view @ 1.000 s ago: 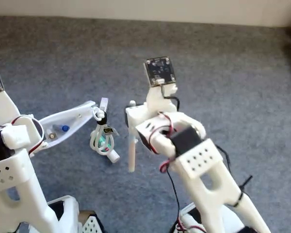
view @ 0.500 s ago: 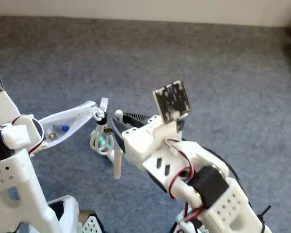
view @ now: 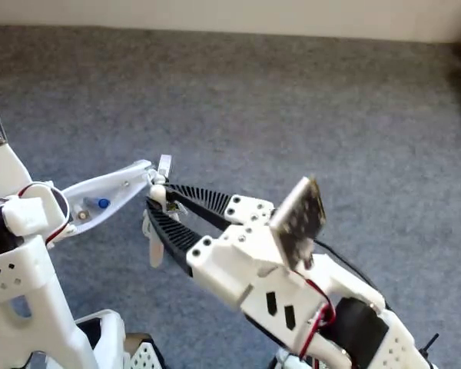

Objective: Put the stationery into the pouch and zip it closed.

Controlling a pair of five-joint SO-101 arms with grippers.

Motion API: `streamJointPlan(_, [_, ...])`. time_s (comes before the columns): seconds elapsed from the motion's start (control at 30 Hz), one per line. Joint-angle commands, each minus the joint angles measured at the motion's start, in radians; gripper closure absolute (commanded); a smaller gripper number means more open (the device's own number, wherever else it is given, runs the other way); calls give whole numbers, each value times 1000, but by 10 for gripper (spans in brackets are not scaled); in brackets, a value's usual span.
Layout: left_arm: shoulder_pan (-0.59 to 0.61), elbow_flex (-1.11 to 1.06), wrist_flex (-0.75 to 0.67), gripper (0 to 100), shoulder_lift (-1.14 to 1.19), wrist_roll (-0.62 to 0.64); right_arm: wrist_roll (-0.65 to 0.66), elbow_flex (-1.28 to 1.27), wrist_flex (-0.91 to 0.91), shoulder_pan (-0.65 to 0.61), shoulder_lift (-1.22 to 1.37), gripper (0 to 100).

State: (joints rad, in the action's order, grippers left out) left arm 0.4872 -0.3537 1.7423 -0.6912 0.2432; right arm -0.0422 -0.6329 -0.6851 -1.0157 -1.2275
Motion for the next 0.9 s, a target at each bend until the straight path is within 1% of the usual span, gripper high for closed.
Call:
streamJointPlan(0.0, [-8,-22,-11,993,28,5,40,8,101,-47,-27,991])
streamJointPlan(0.23, [-8,-22,-11,993,28,5,64,7,320,-104,-19,991])
streamJointPlan(0.4, [-8,-22,-11,993,28,5,64,-19,549,-108,33,991])
streamJointPlan(0.47, [-8,-22,-11,993,28,5,64,-35,610,-105,67,991])
streamJointPlan(0.6, [-8,-22,-11,993,28,5,64,-77,659,-108,116,991])
streamJointPlan(0.87, [-8,-22,-11,993,28,5,64,-88,664,-104,177,991])
